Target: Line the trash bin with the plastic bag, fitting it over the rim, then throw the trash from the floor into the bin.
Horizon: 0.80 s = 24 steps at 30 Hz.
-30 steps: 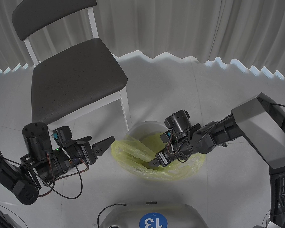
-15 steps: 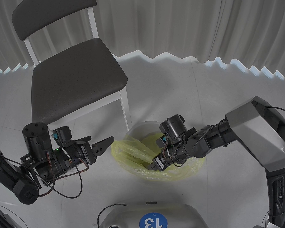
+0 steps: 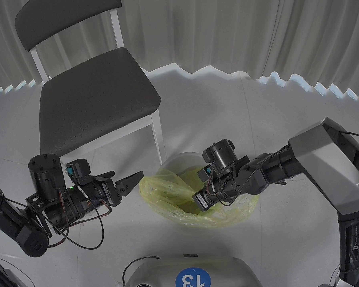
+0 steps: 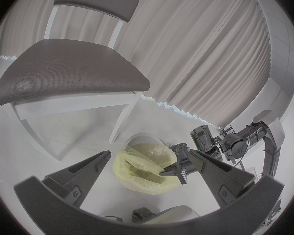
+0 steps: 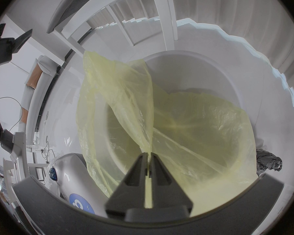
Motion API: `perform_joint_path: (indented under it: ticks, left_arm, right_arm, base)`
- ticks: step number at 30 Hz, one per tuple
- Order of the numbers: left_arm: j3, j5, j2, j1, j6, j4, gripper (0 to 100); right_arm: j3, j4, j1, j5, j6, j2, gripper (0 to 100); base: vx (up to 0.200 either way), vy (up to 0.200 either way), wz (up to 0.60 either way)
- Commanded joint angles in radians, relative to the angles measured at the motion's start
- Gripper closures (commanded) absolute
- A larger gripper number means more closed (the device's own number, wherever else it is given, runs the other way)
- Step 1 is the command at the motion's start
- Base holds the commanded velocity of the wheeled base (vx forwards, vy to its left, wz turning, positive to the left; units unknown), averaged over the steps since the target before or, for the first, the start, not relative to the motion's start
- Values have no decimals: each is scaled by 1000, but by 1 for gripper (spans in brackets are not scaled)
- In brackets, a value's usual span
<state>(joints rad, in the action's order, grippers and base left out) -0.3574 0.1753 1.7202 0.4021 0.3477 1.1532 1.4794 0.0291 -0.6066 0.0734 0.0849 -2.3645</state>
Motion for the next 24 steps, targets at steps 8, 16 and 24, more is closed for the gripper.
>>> perform_joint_path:
  ticks: [8, 16, 24]
  left_arm:
    - [6, 1, 4, 0, 2, 20, 0]
    - [23, 1, 38, 0, 1, 88, 0]
    - [32, 4, 45, 0, 1, 122, 0]
  right_arm:
    - [196, 126, 47, 0, 24, 77, 100]
    - [446, 279, 79, 0, 30, 65, 100]
    - [521, 379, 84, 2, 21, 11, 100]
  base:
    - [0, 0, 0]
    - [0, 0, 0]
    - [0, 0, 0]
